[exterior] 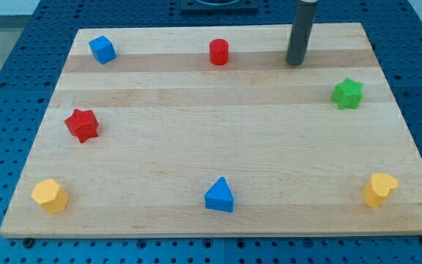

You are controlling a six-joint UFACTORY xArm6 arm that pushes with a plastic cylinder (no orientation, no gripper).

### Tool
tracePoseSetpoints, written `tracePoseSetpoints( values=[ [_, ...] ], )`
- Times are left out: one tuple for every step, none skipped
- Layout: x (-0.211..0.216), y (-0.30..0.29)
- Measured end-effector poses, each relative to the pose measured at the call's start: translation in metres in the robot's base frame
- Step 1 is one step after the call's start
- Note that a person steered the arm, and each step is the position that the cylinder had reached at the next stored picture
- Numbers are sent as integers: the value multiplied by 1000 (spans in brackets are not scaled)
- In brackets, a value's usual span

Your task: Slide the green circle a bit right

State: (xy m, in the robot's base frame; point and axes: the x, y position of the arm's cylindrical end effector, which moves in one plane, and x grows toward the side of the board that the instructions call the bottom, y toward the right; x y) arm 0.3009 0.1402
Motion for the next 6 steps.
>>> tracePoseSetpoints(
  values=[
    [6,-3],
    [6,-42],
    [6,-44],
    [-36,-44],
    [-37,-44],
    [-38,-34]
  ],
)
